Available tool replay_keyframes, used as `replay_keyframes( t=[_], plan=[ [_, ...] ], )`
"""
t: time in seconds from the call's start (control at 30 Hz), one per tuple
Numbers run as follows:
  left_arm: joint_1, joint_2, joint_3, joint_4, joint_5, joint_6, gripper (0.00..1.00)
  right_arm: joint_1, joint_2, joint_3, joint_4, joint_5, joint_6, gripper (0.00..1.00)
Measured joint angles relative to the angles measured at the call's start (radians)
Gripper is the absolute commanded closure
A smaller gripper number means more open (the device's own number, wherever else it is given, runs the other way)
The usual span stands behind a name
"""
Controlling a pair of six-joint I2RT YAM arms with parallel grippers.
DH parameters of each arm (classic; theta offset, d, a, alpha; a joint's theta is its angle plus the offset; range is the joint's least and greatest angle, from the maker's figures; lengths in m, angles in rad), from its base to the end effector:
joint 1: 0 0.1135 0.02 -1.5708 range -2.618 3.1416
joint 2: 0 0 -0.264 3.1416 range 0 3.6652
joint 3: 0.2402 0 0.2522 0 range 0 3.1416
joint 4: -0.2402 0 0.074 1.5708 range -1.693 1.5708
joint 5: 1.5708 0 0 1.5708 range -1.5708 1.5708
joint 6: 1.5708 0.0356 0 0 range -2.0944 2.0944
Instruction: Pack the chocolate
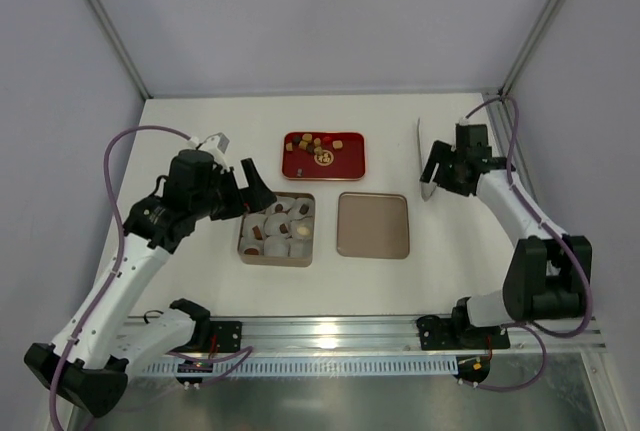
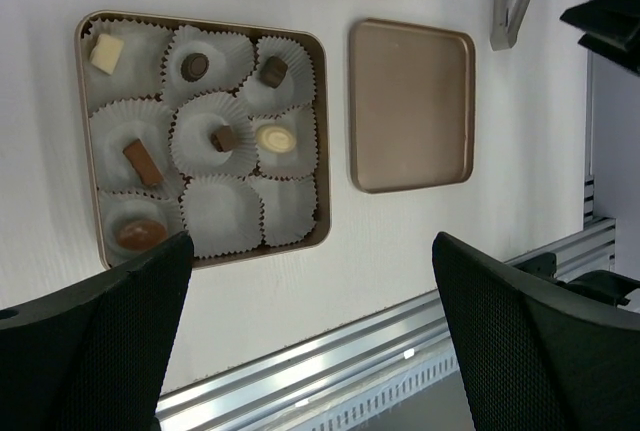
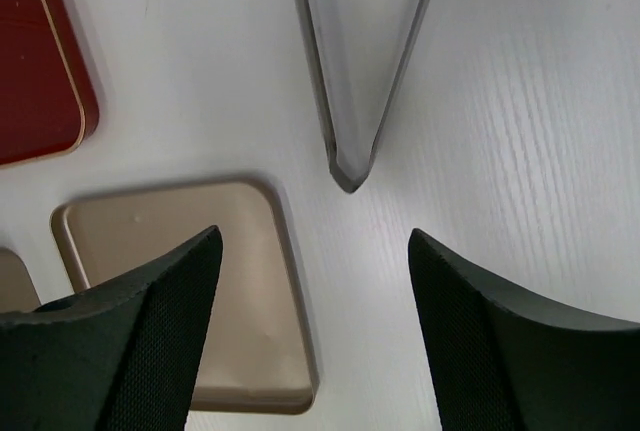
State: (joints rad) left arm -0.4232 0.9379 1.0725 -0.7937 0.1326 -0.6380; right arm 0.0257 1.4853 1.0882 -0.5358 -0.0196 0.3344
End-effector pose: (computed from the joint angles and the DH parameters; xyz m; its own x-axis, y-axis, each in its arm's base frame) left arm 0.1667 -0.0802 0.3518 -0.7477 -0.3107 -0.5868 0.0710 0.8413 -0.5359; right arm 0.3117 0.0087 0.2491 -0.7709 0.3084 -0.5574 0.2283 0.9506 0.2103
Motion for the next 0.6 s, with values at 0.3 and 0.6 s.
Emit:
replay_keyframes(
  t=[0.3, 0.6],
  plan=[
    [-0.043, 0.066, -0.020, 0.068, -0.001, -0.033, 0.00, 0.202, -0.171, -0.358, 0.086, -0.008, 0.096, 0.36],
    [-0.182, 0.152, -0.023, 0.119, -0.034, -0.053, 0.00, 0.223, -0.149, -0.433, 0.166, -0.004, 0.144, 0.47]
  ],
)
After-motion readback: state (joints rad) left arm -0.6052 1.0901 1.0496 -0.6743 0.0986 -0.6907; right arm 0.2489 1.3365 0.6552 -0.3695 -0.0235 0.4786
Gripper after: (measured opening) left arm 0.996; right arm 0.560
